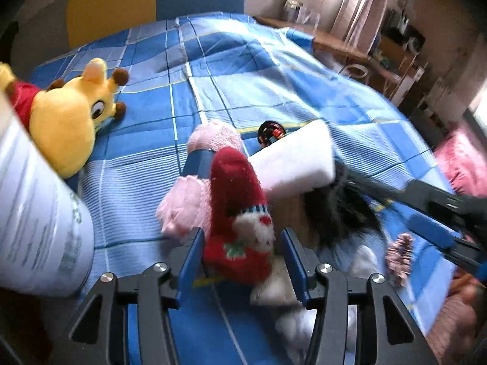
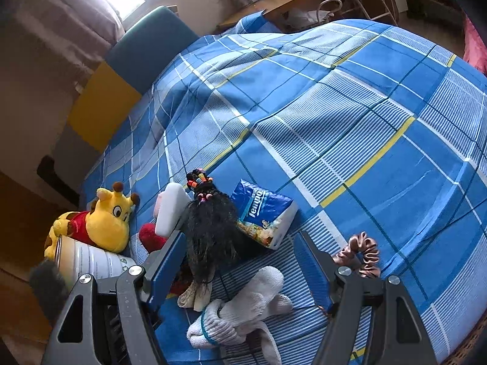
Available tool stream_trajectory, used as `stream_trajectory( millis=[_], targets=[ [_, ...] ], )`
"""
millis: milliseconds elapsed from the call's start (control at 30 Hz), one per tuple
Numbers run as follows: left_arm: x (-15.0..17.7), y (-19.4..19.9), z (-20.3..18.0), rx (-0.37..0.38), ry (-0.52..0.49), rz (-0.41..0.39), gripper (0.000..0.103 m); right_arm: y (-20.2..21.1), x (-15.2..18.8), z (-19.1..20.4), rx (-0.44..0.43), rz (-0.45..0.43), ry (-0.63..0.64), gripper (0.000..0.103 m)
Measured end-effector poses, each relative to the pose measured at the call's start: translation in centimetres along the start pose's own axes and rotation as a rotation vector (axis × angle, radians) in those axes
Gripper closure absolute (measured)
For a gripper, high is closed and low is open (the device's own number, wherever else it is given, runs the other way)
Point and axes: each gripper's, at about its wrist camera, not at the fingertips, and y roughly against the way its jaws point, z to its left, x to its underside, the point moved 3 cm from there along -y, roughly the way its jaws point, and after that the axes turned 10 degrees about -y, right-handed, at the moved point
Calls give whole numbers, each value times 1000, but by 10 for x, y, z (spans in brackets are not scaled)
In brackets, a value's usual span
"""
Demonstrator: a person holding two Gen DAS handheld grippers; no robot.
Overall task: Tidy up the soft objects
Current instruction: 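Grasp the red-and-white plush with the left gripper, then grasp the pink towel roll with right gripper while left holds the red plush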
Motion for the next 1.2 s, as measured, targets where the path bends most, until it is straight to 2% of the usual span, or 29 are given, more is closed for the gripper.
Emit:
stream_trajectory(
  millis=[33,67,100,167,267,400,467,600,667,800,967,1100,1200],
  targets=[
    [-1,-7,-1,-14,-7,8,54,0,0,1,-2,1,2,29],
    [-1,-11,-1,-31,-12,12,76,0,0,1,-3,1,7,29],
    [1,-13,2,-46,-4,15,77,-1,1,2,-1,1,14,29],
    [8,-5,9,-5,38,-27,80,-2,1,1,3,1,17,29],
    [29,20,20,35,57,-83,80,-2,0,3,5,-6,31,29],
    [69,42,35,55,98,-72,80,-3,3,7,4,-1,56,29],
    [95,52,41,34,98,-61,80,-4,5,9,7,5,69,29],
    [135,68,44,-18,58,-101,79,-6,8,11,15,17,87,29],
    [142,69,40,-45,24,-122,79,-7,10,14,2,26,99,29],
    [147,62,44,-43,40,-155,79,-6,21,32,-50,39,188,41],
    [150,62,46,-27,35,-195,78,-16,49,63,-83,121,349,53],
    [150,62,48,-10,49,-216,78,-28,74,96,-97,191,435,54],
    [151,62,53,17,74,-225,78,-44,79,125,-83,198,455,53]
  ],
)
